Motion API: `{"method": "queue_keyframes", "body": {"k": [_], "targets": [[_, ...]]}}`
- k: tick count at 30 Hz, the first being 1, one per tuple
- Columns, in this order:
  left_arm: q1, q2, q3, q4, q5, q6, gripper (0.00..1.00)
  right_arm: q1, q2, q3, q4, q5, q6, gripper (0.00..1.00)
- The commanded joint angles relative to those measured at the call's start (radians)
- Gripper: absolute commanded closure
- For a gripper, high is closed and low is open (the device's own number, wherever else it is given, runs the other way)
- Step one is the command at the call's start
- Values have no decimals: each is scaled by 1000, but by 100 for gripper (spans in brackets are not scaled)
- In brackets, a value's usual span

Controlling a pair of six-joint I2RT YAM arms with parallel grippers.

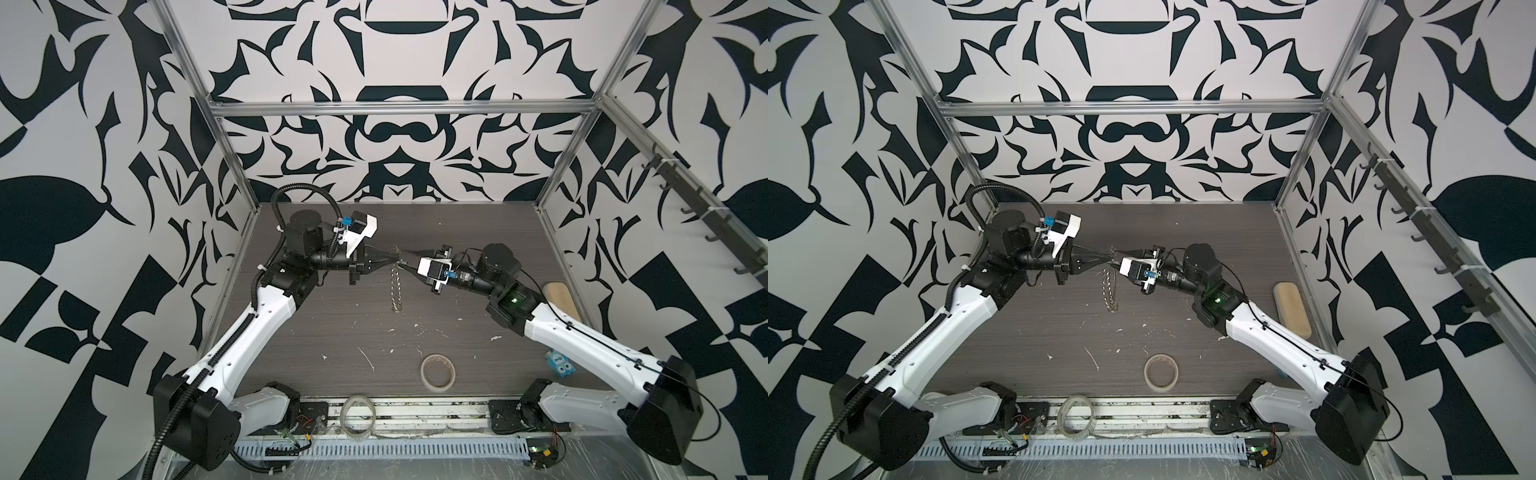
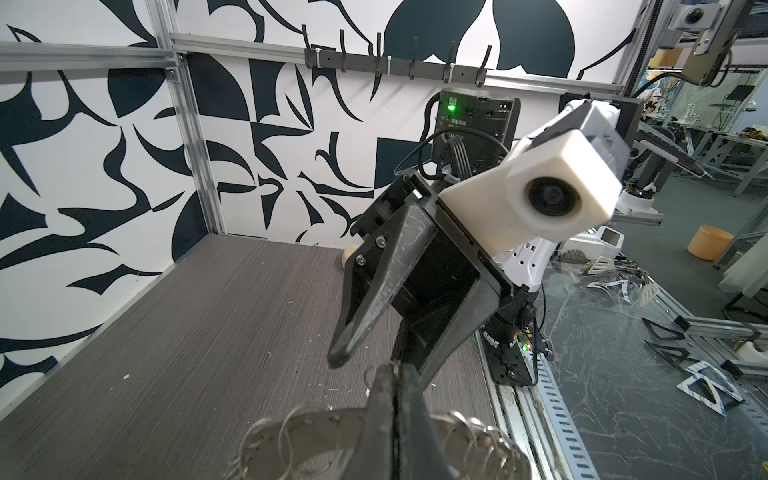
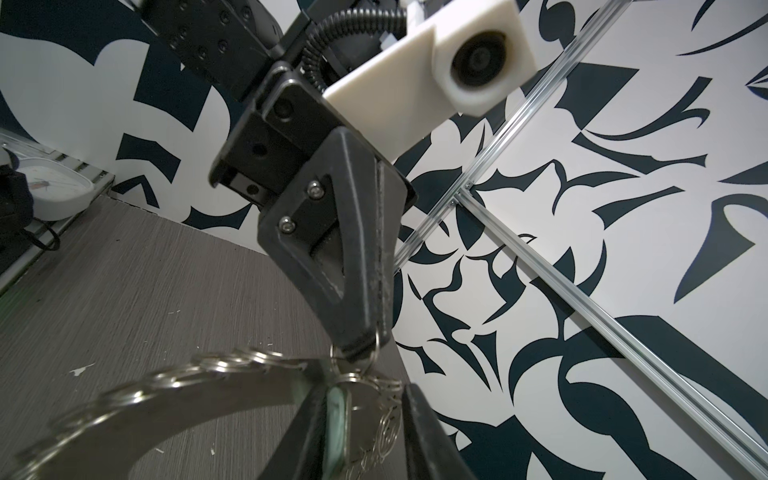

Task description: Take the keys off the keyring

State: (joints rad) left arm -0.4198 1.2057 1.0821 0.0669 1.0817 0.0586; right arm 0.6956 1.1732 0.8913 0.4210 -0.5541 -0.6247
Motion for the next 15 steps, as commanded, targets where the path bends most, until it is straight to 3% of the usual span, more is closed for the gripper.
{"method": "queue_keyframes", "body": {"k": [1, 7, 15], "targets": [[4, -18, -4, 43, 13, -17, 100, 10, -12, 51, 23, -14, 2, 66], [3, -16, -6, 50, 12, -23, 100, 16, -6, 71, -6, -15, -6, 68], [4, -24, -12, 51, 12, -18, 100, 16, -6, 95, -64, -10, 3, 83]]}}
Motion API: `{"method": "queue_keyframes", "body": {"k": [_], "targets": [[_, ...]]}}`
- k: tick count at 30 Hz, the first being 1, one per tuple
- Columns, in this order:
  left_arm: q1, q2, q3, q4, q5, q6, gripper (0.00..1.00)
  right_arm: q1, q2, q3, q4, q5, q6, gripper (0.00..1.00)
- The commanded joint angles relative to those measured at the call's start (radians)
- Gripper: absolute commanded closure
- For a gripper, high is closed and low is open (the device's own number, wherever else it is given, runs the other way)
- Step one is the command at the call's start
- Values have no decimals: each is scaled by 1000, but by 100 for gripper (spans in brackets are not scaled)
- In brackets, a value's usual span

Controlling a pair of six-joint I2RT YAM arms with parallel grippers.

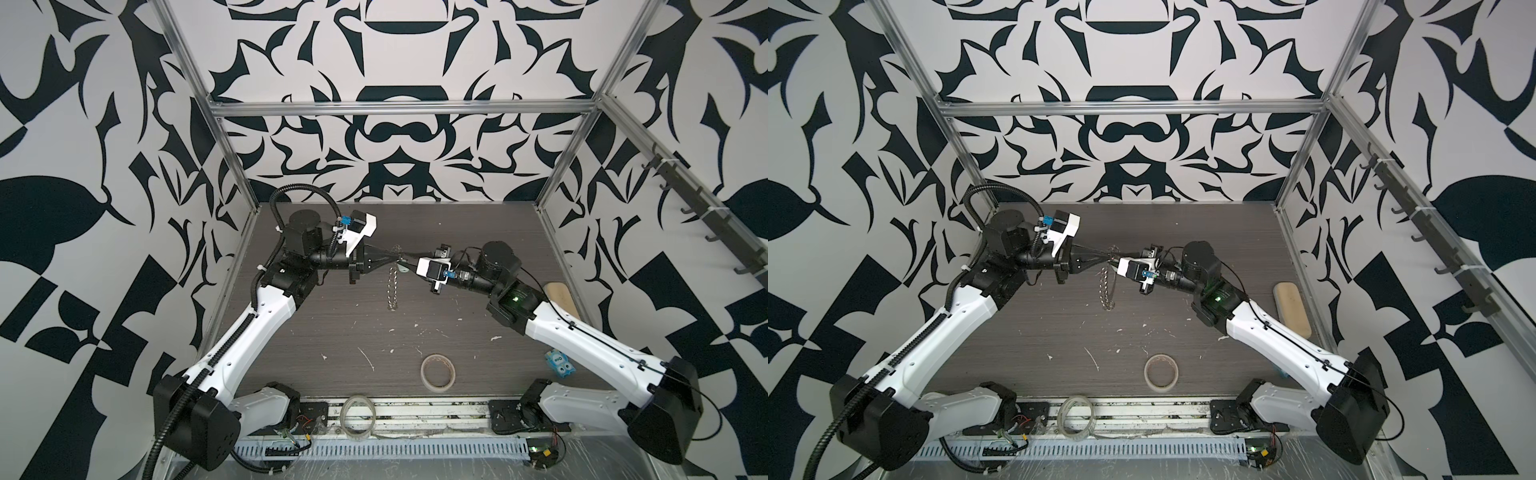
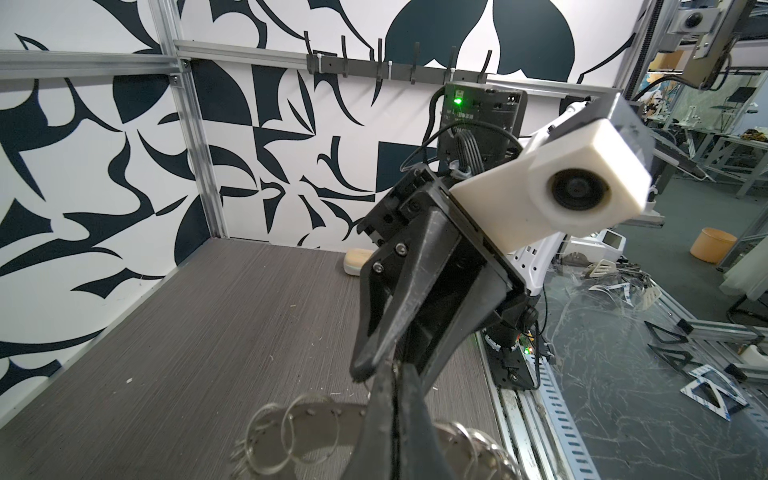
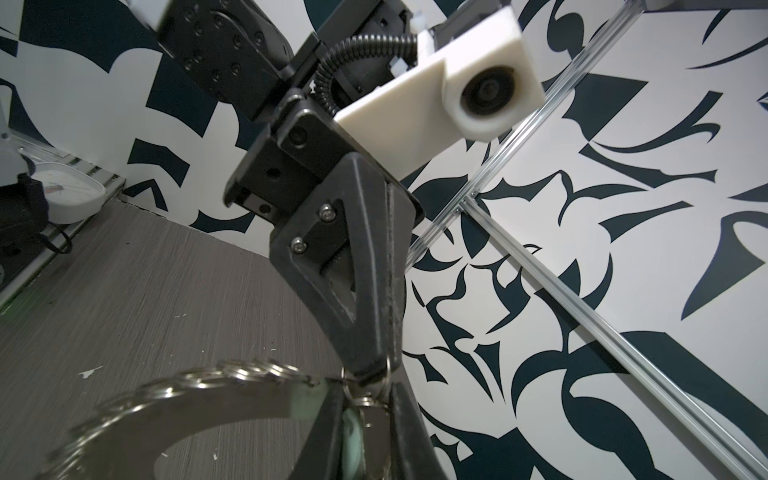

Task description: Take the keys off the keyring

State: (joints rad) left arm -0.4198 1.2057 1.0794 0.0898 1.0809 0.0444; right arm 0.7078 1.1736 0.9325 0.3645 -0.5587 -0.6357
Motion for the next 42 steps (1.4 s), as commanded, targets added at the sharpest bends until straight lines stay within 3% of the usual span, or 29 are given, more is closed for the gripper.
{"method": "queue_keyframes", "body": {"k": [1, 5, 13, 22, 25, 31, 33, 35, 42], "targets": [[4, -25, -11, 28, 14, 3, 100, 4, -5, 66, -31, -7, 17, 83], [4, -35, -23, 21, 23, 60, 100, -3, 18, 155, -190, -42, 46, 86], [4, -66, -46, -1, 35, 167, 100, -69, 63, 250, -310, -158, 181, 87], [4, -90, -63, -9, 22, 199, 100, -131, 126, 292, -285, -271, 378, 88], [4, -88, -64, -11, 19, 198, 100, -137, 138, 304, -299, -278, 386, 87], [3, -77, -47, -30, 18, 181, 100, -135, 112, 262, -250, -246, 360, 70], [3, -73, -45, -29, 17, 177, 100, -135, 103, 257, -250, -228, 357, 55], [4, -71, -45, -26, 17, 171, 100, -135, 99, 256, -268, -224, 336, 50], [4, -65, -38, -25, 17, 158, 100, -136, 47, 175, -208, -202, 216, 47]]}}
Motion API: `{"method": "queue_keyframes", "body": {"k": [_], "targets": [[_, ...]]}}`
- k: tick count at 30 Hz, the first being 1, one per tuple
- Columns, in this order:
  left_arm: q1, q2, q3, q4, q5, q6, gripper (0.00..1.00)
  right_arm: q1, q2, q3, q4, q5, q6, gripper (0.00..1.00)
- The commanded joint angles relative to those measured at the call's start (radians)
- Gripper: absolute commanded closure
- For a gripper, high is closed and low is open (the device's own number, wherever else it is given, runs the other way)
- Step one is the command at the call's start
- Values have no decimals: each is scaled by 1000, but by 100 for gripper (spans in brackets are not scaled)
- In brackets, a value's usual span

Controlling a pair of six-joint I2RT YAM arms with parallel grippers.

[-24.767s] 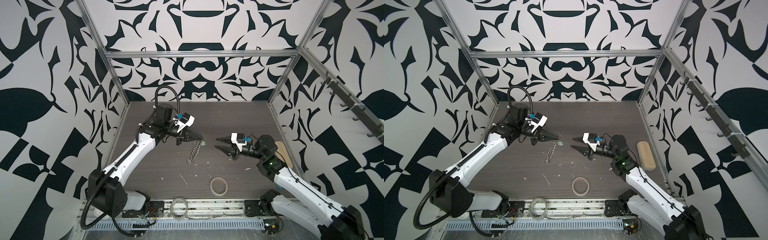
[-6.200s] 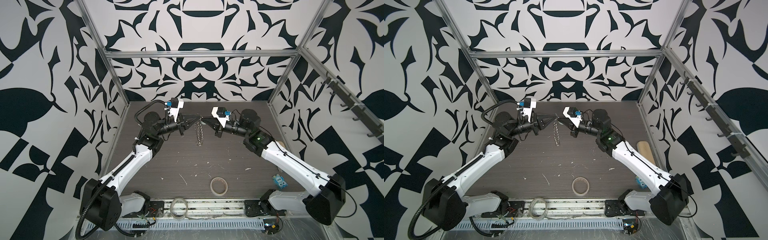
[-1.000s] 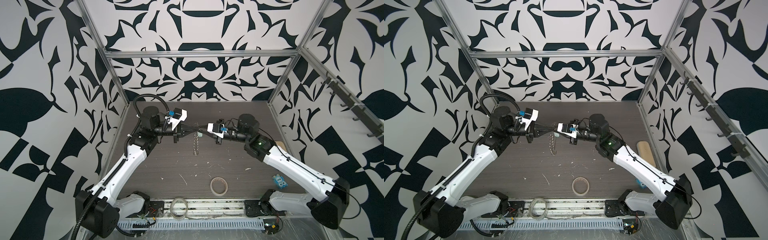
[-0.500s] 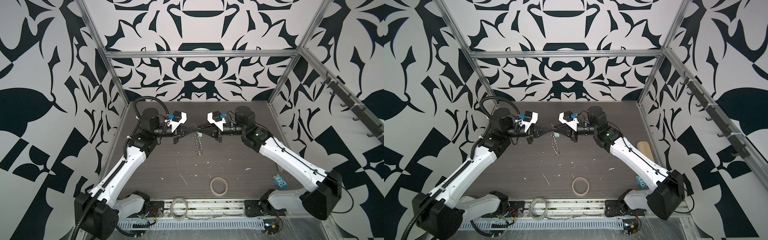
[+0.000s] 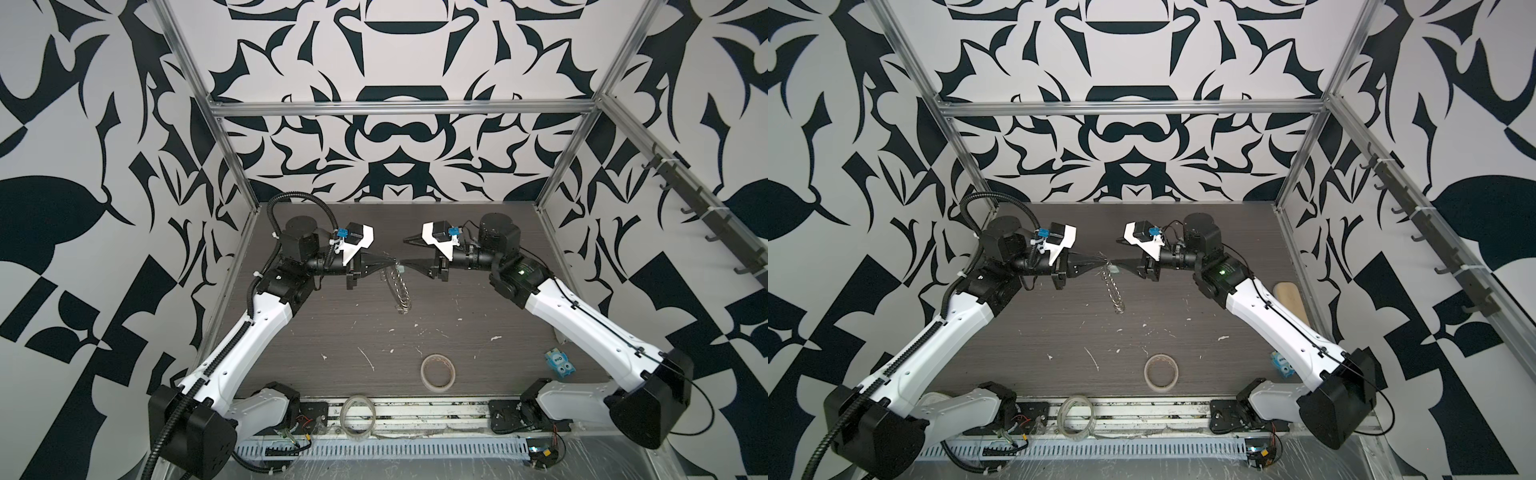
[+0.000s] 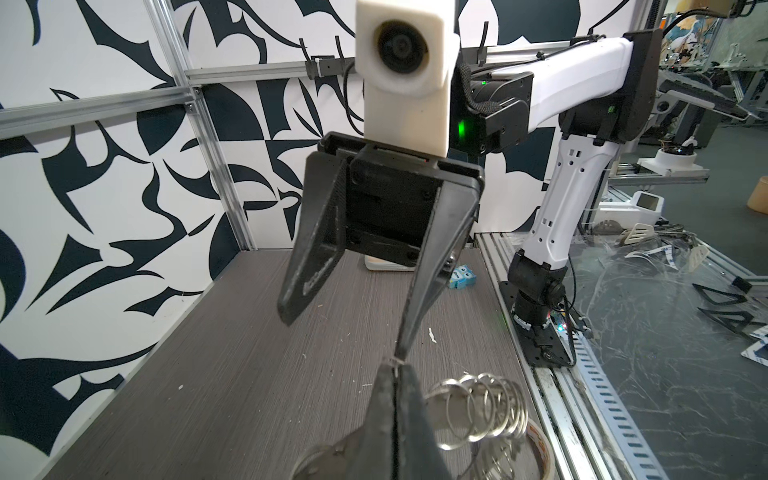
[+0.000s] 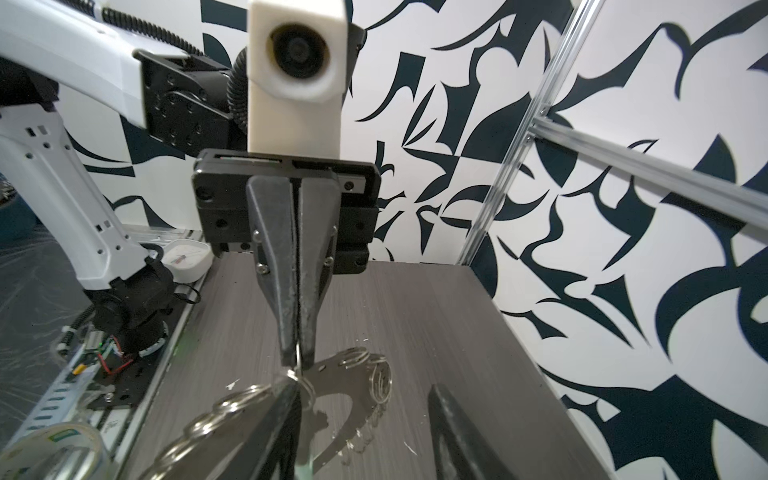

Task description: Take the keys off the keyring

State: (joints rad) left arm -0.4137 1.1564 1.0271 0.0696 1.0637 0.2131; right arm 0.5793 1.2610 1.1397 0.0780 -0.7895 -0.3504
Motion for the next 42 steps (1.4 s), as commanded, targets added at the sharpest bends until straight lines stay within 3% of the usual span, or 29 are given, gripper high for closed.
{"method": "queue_keyframes", "body": {"k": [1, 16, 33, 42], "targets": [[-3, -15, 16, -5, 36, -11, 100, -7, -48, -50, 96, 26, -86, 46], [-2, -13, 21, -13, 37, -21, 100, 19, -97, -119, 211, 7, -124, 48], [-3, -4, 37, -11, 33, -70, 100, 141, -100, -212, 323, 218, -279, 48], [-2, 1, 35, -4, 32, -86, 100, 147, -84, -209, 332, 240, -306, 57]]}}
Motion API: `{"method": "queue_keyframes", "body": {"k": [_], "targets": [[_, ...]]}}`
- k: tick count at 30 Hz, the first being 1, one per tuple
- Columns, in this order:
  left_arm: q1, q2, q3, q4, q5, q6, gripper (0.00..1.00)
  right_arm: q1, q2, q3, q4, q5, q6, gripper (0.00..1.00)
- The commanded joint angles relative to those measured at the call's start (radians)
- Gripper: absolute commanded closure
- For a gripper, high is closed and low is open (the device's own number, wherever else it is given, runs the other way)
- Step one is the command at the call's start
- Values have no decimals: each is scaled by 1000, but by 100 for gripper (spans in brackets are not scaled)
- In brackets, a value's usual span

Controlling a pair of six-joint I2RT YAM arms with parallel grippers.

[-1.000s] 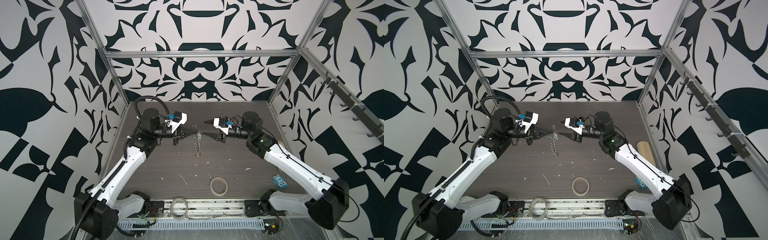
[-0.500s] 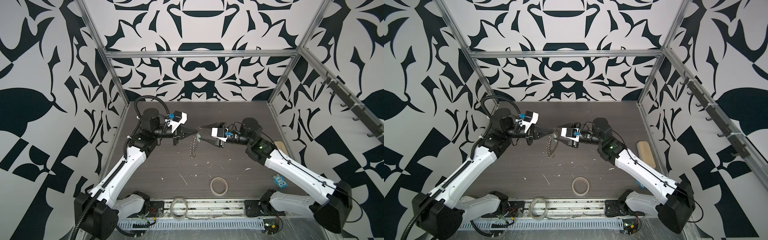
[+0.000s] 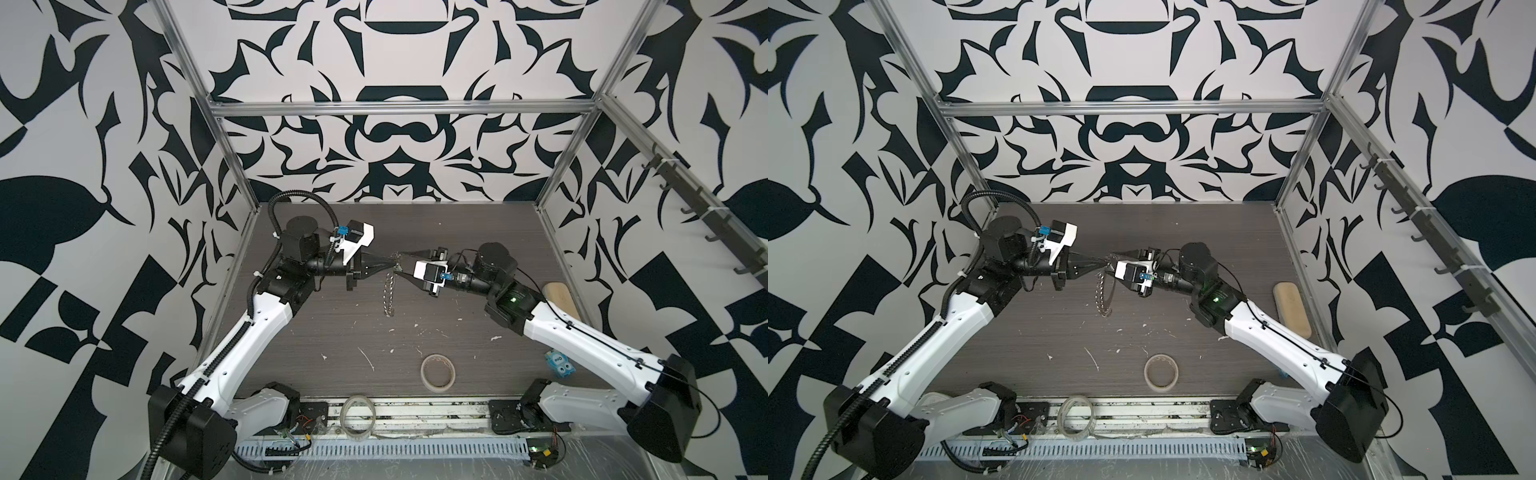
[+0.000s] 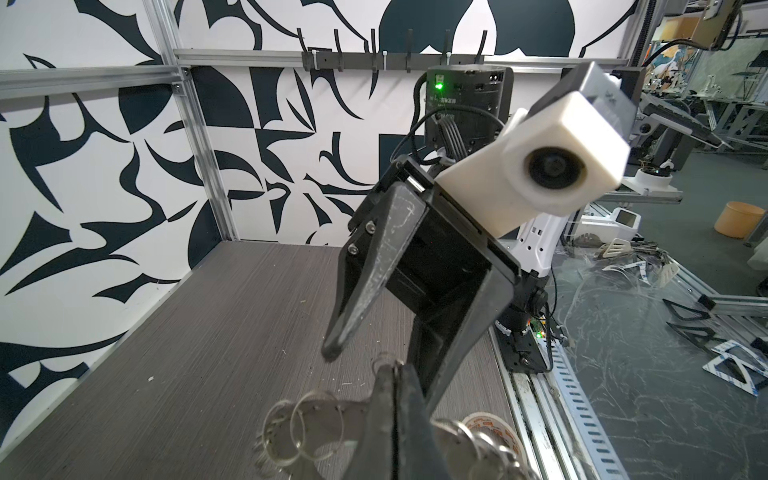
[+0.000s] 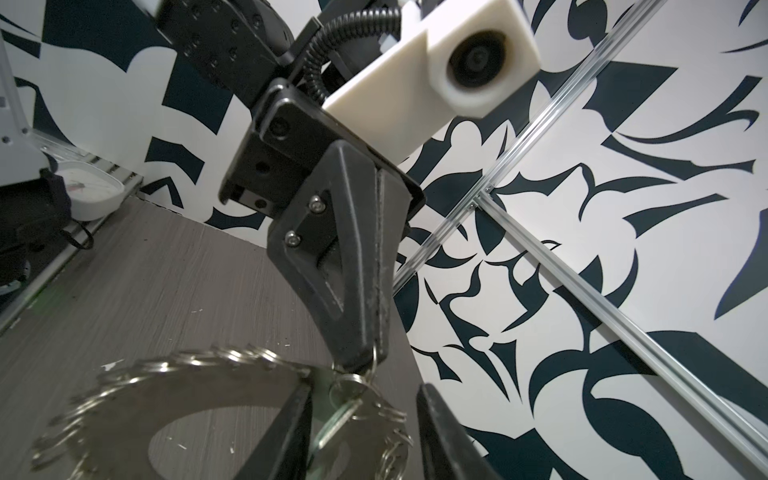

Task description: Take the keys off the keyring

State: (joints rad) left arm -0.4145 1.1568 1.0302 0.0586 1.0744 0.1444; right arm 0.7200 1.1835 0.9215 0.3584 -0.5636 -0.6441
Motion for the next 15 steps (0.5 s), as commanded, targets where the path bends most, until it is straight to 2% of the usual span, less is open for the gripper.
{"method": "queue_keyframes", "body": {"k": [1, 6, 15], "targets": [[-1, 1, 32, 8, 21, -18, 100, 7, -5, 11, 51, 14, -12, 59], [-1, 1, 31, 14, 19, -28, 100, 11, -4, 19, 40, 18, -15, 66], [-1, 7, 28, 30, 19, -46, 100, 21, -5, 25, 36, 22, -32, 64]]}}
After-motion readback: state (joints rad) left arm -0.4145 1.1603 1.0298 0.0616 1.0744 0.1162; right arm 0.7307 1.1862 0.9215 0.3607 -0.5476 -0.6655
